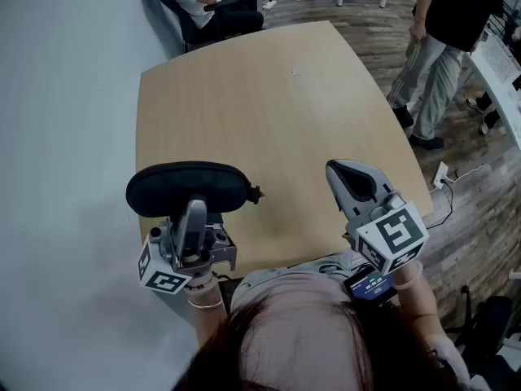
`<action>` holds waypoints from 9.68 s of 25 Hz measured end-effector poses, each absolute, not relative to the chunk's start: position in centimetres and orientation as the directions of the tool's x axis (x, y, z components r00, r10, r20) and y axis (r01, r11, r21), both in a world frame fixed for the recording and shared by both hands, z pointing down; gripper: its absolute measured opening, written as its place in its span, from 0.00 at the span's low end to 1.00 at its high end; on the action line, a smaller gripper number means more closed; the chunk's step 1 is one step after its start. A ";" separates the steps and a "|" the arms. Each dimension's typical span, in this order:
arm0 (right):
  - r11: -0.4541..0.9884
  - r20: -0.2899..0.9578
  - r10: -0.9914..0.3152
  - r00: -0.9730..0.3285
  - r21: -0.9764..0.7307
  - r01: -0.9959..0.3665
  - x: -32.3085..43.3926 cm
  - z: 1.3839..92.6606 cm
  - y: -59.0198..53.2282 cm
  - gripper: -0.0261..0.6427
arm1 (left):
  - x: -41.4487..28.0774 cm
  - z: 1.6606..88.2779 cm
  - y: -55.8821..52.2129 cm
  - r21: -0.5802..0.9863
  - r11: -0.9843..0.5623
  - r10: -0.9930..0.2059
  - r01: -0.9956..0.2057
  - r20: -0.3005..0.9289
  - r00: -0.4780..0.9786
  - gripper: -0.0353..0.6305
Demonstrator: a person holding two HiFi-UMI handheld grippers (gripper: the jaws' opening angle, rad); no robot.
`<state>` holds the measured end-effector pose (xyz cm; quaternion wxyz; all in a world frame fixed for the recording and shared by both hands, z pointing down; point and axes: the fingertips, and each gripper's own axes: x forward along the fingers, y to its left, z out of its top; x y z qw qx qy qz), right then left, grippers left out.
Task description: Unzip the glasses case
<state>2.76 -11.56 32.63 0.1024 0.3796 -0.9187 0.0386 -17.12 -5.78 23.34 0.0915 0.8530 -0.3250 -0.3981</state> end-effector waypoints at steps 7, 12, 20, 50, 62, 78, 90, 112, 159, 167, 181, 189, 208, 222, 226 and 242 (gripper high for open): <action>0.717 0.219 -0.681 -0.699 0.005 -0.697 2.4 32.6 -11.5 0.06 | -17.0 23.3 -5.8 0.415 -0.776 -0.623 -0.474 -0.622 0.475 0.42; 0.719 0.220 -0.680 -0.700 0.009 -0.695 2.2 32.7 -11.5 0.06 | -16.9 23.3 -5.9 0.414 -0.782 -0.617 -0.466 -0.623 0.482 0.42; 0.734 0.208 -0.666 -0.717 0.010 -0.679 1.5 32.2 -11.4 0.06 | -16.8 23.0 -6.0 0.420 -0.793 -0.605 -0.441 -0.632 0.485 0.42; 0.928 0.099 -0.359 -0.928 -0.073 -0.366 -3.5 30.3 -5.2 0.20 | -12.5 23.2 -3.9 0.326 -0.899 -0.438 -0.292 -0.647 0.624 0.42; 0.950 0.086 -0.296 -0.951 -0.078 -0.303 -4.2 29.6 -4.2 0.22 | -12.3 22.8 -4.2 0.320 -0.903 -0.430 -0.287 -0.647 0.629 0.42; 0.951 0.094 -0.297 -0.950 -0.054 -0.303 -4.2 29.6 -4.6 0.23 | -12.0 22.5 -3.3 0.280 -0.930 -0.366 -0.236 -0.661 0.655 0.42; 0.963 0.078 -0.262 -0.962 -0.046 -0.266 -4.6 29.4 -3.8 0.25 | -12.0 22.7 -3.7 0.292 -0.922 -0.386 -0.253 -0.666 0.638 0.42; 0.921 0.178 -0.332 -0.926 0.272 -0.278 -5.1 30.5 -3.9 0.08 | -11.3 23.4 -4.5 0.318 -0.904 -0.426 -0.286 -0.609 0.669 0.42; 0.762 0.231 -0.567 -0.791 0.511 -0.397 -2.7 33.0 -7.1 0.06 | -9.5 27.9 -6.5 0.363 -0.807 -0.578 -0.466 -0.322 0.750 0.39; 0.738 0.246 -0.589 -0.769 0.551 -0.389 -2.7 33.4 -7.3 0.06 | -9.5 28.8 -6.3 0.350 -0.802 -0.582 -0.484 -0.278 0.764 0.39; 0.646 0.257 -0.669 -0.698 0.665 -0.374 -0.8 33.1 -9.5 0.06 | -7.8 30.0 -7.3 0.314 -0.782 -0.601 -0.539 -0.148 0.786 0.38; 0.634 0.268 -0.673 -0.689 0.689 -0.351 -0.9 33.5 -9.4 0.06 | -7.7 29.9 -7.2 0.300 -0.784 -0.603 -0.543 -0.165 0.780 0.38; 0.568 0.278 -0.708 -0.649 0.770 -0.291 -0.6 34.4 -10.0 0.06 | -7.4 31.7 -7.5 0.334 -0.763 -0.605 -0.553 -0.069 0.793 0.36; 0.557 0.284 -0.709 -0.646 0.787 -0.266 -0.7 34.4 -10.0 0.06 | -7.2 32.1 -7.5 0.361 -0.756 -0.599 -0.546 -0.044 0.800 0.36; 0.555 0.287 -0.708 -0.645 0.791 -0.258 -0.5 34.5 -10.1 0.06 | -6.8 32.4 -7.5 0.363 -0.754 -0.596 -0.547 -0.029 0.802 0.36; 0.553 0.286 -0.701 -0.654 0.796 -0.244 -0.8 34.4 -9.9 0.06 | -6.0 33.8 -7.5 0.354 -0.745 -0.592 -0.566 0.042 0.805 0.36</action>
